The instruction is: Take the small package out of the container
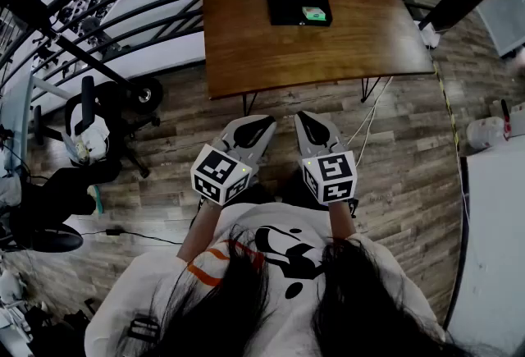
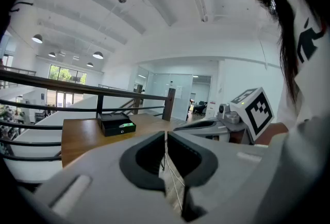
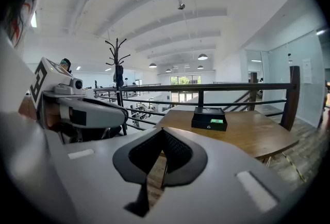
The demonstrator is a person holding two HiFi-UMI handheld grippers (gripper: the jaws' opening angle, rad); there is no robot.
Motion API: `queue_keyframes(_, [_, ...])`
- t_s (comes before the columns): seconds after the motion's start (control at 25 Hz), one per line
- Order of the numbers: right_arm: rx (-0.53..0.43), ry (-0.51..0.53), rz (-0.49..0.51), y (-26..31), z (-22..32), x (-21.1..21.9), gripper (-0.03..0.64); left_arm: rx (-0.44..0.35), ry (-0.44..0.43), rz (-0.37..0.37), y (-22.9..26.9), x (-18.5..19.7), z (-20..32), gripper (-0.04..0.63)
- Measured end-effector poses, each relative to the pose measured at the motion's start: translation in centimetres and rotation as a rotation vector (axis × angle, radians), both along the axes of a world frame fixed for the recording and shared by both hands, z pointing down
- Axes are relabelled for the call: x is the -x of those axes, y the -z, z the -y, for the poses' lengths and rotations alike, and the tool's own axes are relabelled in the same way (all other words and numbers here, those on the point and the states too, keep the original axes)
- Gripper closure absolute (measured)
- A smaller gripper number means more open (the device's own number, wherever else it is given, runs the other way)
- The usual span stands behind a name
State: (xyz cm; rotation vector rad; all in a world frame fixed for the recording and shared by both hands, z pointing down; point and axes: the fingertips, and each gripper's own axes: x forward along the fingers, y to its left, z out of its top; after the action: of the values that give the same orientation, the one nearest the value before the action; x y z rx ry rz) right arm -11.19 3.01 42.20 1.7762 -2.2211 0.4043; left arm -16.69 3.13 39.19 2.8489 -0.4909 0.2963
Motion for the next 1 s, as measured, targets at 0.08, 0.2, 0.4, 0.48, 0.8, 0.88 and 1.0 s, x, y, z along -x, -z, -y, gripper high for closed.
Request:
queue_keyframes(0.08, [0.001, 0.001, -0.001, -0.1, 0.3, -0.5, 0.597, 0.001, 0.003, 0.002, -0.1, -0.4, 0.3, 0.595])
queue_keyframes(0.2, [0.000, 0.009, -0.002, -0.3, 0.7, -1.2, 0.597, 0.004, 0.007, 0.006, -0.4, -1.2, 0.7, 0.595])
queue_keyframes(0.4, [-0.007, 0.021, -0.021, -0.3, 1.5, -2.3, 0.595, 0.011, 0.016, 0.011, -0.5, -2.2, 1.5, 0.595])
queue_keyframes(0.48, [-0.006, 0.026, -0.016, -0.4, 1.8, -2.9, 0.595, 0.013, 0.023, 0.013, -0.6, -2.7, 1.7, 0.595])
queue_keyframes(0.8, [0.005, 0.067, -0.018, -0.8, 2.3, -6.6, 0.595, 0.017, 0.073, 0.014, -0.9, -5.9, 2.3, 0.595])
queue_keyframes(0.88, [0.004, 0.080, -0.021, -0.8, 2.4, -7.5, 0.595, 0.017, 0.085, 0.012, -1.0, -6.8, 2.4, 0.595])
queue_keyframes(1.0, [0.002, 0.102, -0.025, -0.8, 2.5, -9.3, 0.595, 0.013, 0.105, 0.005, -1.0, -8.5, 2.5, 0.595])
